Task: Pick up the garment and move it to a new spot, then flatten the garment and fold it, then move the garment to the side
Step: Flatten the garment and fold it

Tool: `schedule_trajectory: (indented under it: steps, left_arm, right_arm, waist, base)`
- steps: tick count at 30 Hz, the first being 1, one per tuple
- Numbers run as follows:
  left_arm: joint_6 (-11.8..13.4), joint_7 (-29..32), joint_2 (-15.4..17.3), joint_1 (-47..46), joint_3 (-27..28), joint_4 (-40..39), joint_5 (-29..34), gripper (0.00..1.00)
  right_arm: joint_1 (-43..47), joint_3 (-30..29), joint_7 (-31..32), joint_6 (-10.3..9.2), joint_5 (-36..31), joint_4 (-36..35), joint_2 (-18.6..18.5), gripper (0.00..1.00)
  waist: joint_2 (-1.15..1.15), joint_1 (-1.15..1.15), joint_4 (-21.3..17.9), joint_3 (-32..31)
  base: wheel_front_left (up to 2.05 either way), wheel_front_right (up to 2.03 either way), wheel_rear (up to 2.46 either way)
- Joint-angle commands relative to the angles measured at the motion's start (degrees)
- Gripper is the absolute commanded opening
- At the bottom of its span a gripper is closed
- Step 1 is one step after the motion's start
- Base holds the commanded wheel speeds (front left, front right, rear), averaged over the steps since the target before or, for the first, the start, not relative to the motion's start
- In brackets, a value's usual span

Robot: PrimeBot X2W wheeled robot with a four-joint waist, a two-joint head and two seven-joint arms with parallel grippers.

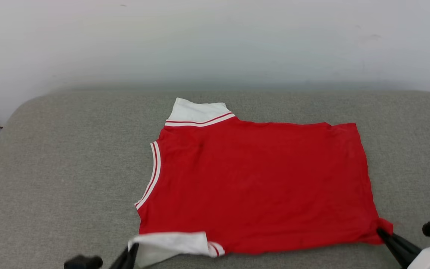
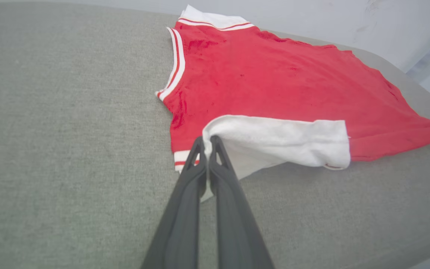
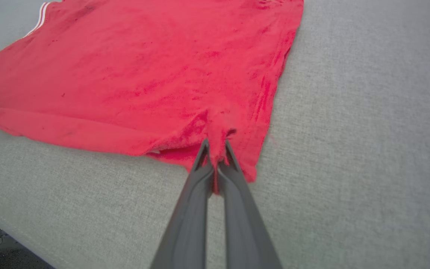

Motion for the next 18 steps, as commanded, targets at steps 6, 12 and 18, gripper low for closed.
schedule_trajectory:
  steps: [6, 12, 18]
  left_arm:
    - [-2.63, 1.53, 1.74, -11.72, 0.12, 2.68, 3.22, 0.00]
    - [-6.32, 3.58, 1.97, -23.48, -0.72, 7.05, 5.42, 0.00]
    - [-9.46, 5.08, 1.52, -32.96, -1.55, 14.11, 7.05, 0.00]
  right_arm:
    - [-4.01, -1.28, 0.64, -0.09, -0.64, -1.80, 0.95, 0.00]
    - [-8.50, -0.98, 1.05, -0.09, -0.79, -2.27, 1.52, 0.00]
    - [-14.87, 0.11, 1.50, -0.09, -0.74, -0.35, 2.30, 0.00]
  waist:
    - [0.00, 0.00, -1.52, 2.91]
    - [0.00, 0.00, -3.00, 7.38]
    - [0.00, 0.00, -4.55, 12.24]
  base:
    - [0.00, 0.00, 0.00]
    - [0.00, 0.00, 0.00]
    - [0.00, 0.00, 0.00]
